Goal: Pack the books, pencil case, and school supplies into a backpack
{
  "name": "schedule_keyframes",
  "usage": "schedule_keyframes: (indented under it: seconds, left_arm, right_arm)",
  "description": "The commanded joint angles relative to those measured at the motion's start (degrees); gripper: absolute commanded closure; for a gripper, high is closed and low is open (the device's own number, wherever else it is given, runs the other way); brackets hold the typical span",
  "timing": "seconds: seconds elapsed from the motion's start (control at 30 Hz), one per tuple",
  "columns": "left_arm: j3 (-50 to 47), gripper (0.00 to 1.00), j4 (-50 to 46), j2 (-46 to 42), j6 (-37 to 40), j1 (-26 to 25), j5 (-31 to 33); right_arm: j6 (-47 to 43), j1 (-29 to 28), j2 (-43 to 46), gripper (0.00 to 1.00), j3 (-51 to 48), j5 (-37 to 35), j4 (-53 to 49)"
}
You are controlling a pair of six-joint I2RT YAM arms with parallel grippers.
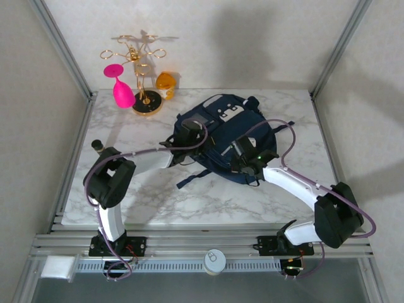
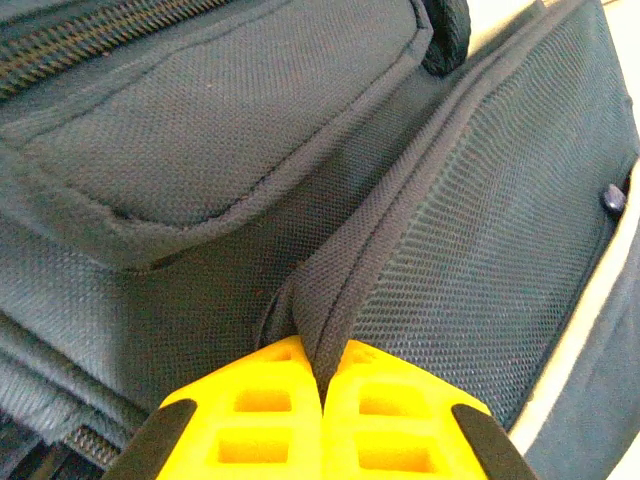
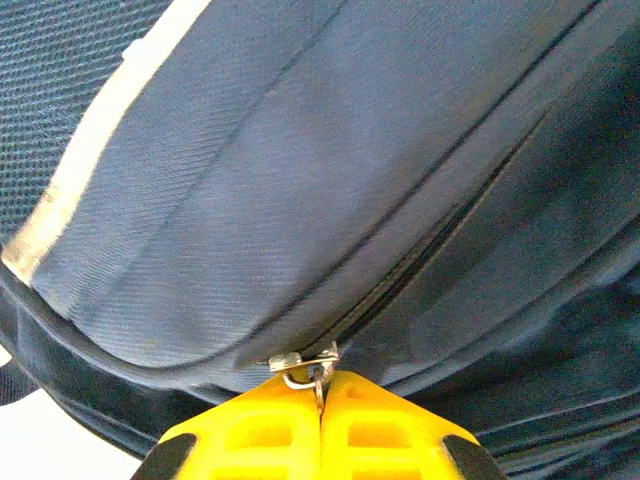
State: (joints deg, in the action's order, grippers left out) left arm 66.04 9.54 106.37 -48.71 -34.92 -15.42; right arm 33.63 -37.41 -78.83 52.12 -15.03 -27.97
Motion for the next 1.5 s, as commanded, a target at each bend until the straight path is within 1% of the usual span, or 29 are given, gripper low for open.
schedule_keyframes:
  seconds: [0.0, 0.07, 0.13, 0.2, 0.27, 0.3, 0.33, 0.4, 0.43, 0.57, 0.63, 0.7, 0.8, 0.83, 0.9, 0.93, 1.0, 1.07, 1.1, 1.17, 1.27, 1.33, 1.47]
  left_arm:
    - [0.67, 1.0, -7.39, -3.74, 7.85, 7.2, 5.27]
    - [0.23, 1.0, -7.1, -5.37, 8.87, 8.01, 2.51]
    - [-0.3, 0.85, -7.99, -6.89, 8.45, 8.02, 0.59]
    - [-3.51, 0.79, -5.89, -9.35, 5.06, 7.73, -1.41]
    - [-9.94, 0.68, 0.46, -13.54, -1.65, 6.39, -2.29]
    - [-12.78, 0.65, 2.81, -15.13, -5.18, 5.55, -1.49]
    - [-15.78, 0.63, 5.39, -16.71, -9.64, 4.37, -0.27]
    - [-20.5, 0.59, 13.43, -18.42, -16.32, 1.64, 0.42]
    - [-21.35, 0.56, 15.89, -18.48, -18.86, 0.13, 1.05]
    - [-20.05, 0.49, 19.79, -15.22, -25.14, -4.65, 4.25]
    - [-19.04, 0.47, 22.14, -12.6, -27.62, -6.04, 5.46]
    - [-16.82, 0.45, 21.76, -9.4, -28.83, -6.56, 6.67]
    - [-15.42, 0.49, 22.47, -6.06, -30.5, -7.16, 9.8]
    - [-15.26, 0.52, 22.95, -5.38, -31.15, -7.34, 10.78]
    - [-14.95, 0.64, 22.39, -4.83, -31.0, -7.45, 13.25]
    - [-14.6, 0.72, 20.54, -4.89, -30.9, -7.45, 14.73]
    - [-14.13, 0.81, 17.24, -5.39, -29.86, -7.45, 17.0]
    - [-13.75, 0.97, 13.33, -6.11, -28.31, -7.34, 19.05]
    - [-13.81, 1.0, 12.32, -6.48, -27.52, -7.07, 19.44]
    - [-14.16, 1.0, 10.67, -7.21, -26.0, -6.4, 19.64]
    - [-15.22, 1.0, 10.33, -8.63, -23.4, -4.4, 17.28]
    - [-15.8, 1.0, 7.62, -10.16, -20.55, -2.69, 16.1]
    - [-16.46, 1.0, 4.29, -12.13, -15.27, 1.06, 10.63]
  right_arm:
    - [-4.96, 0.35, 0.7, 1.0, -0.44, 2.08, -1.34]
    - [-4.44, -0.69, -0.45, 1.0, 0.94, 5.39, 0.99]
    - [-3.63, -1.9, -1.69, 1.0, 2.62, 8.25, 3.21]
    - [-2.48, -2.14, -2.59, 1.0, 3.43, 10.32, 5.27]
    - [-1.84, -2.1, -3.14, 1.0, 3.34, 11.38, 6.42]
    - [-1.79, -2.14, -3.39, 1.0, 3.32, 11.37, 6.45]
    - [-1.88, -2.06, -3.53, 1.0, 3.34, 11.24, 6.47]
    - [-2.07, -2.13, -3.61, 1.0, 3.01, 11.13, 6.44]
    - [-2.19, -2.14, -3.53, 1.0, 2.79, 11.18, 6.44]
    - [-2.75, -2.11, -3.18, 1.0, 2.03, 9.71, 6.08]
    - [-3.17, -2.09, -3.35, 1.0, 2.11, 9.27, 6.03]
    - [-3.47, -2.14, -3.68, 1.0, 2.43, 9.2, 6.17]
    - [-3.73, -2.12, -4.27, 1.0, 2.73, 9.4, 6.48]
    - [-3.82, -2.13, -4.44, 1.0, 2.81, 9.14, 6.52]
    - [-4.0, -2.06, -4.58, 1.0, 2.88, 8.28, 6.29]
    - [-3.93, -2.08, -4.67, 1.0, 3.02, 7.45, 5.85]
    - [-3.81, -2.1, -4.76, 1.0, 3.5, 5.56, 4.82]
    - [-4.09, -2.09, -4.67, 1.0, 3.98, 3.6, 3.63]
    - [-4.25, -1.93, -4.63, 1.0, 4.25, 2.76, 3.02]
    - [-4.35, -0.77, -4.37, 1.0, 4.72, 2.02, 1.91]
    - [-4.86, 1.47, -3.97, 1.0, 6.0, 2.39, 0.25]
    - [-5.58, 3.35, -3.71, 1.0, 6.55, 1.35, -1.17]
    - [-7.55, 7.49, -3.24, 1.0, 6.99, 0.03, -2.4]
